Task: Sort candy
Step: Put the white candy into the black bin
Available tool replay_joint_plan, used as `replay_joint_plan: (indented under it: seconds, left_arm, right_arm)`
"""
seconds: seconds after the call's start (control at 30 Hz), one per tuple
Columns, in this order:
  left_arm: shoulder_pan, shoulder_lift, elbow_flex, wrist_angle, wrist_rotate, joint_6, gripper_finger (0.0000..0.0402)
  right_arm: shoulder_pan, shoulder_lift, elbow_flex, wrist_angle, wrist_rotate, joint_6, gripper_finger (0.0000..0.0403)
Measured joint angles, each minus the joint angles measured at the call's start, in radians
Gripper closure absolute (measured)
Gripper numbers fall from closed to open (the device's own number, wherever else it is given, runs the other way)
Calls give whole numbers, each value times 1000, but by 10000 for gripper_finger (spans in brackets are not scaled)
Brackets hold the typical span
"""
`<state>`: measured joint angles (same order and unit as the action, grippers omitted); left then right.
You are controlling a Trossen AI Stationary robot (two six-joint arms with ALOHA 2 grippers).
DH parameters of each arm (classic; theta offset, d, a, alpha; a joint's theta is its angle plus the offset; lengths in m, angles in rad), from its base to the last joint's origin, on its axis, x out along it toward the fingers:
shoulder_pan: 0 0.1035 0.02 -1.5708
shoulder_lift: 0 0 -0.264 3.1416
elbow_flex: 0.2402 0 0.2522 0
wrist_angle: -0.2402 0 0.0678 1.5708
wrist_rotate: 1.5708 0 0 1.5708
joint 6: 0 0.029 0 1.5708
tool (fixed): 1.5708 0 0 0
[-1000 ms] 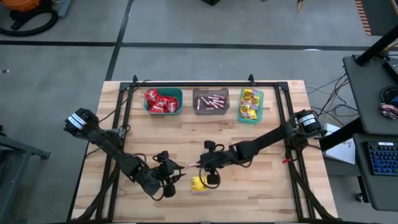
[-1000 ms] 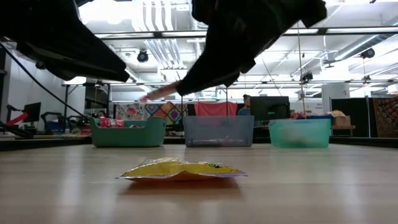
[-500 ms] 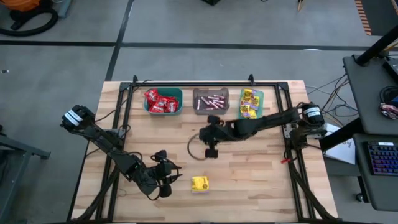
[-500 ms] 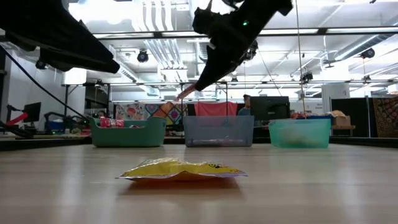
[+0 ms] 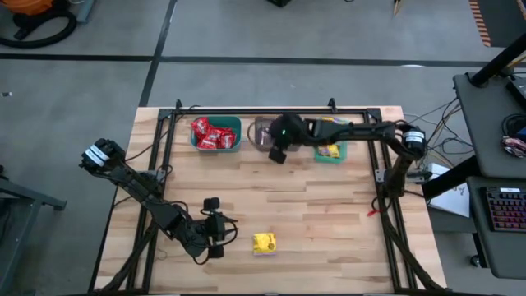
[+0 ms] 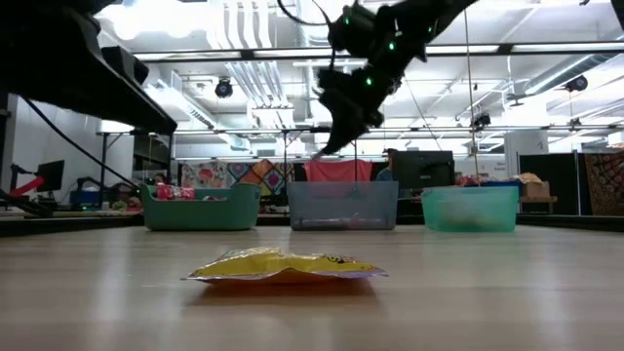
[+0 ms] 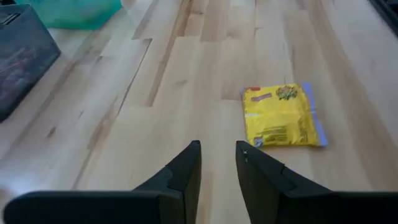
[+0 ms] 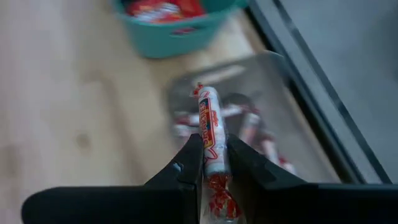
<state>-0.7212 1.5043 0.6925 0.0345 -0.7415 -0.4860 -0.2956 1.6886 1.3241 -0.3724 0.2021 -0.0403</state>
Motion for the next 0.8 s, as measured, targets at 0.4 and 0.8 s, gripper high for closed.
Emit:
replay_joint_plan:
  seconds: [0.4,0.8]
  left_arm:
    - [2,-82,-120,218,-54,187,387]
    - [57,-343,-389,726,-53,511,401]
  right_arm:
    - [-171,68,-3,7,-107,41,350]
    - [-175,113,-3,71,-179,84,338]
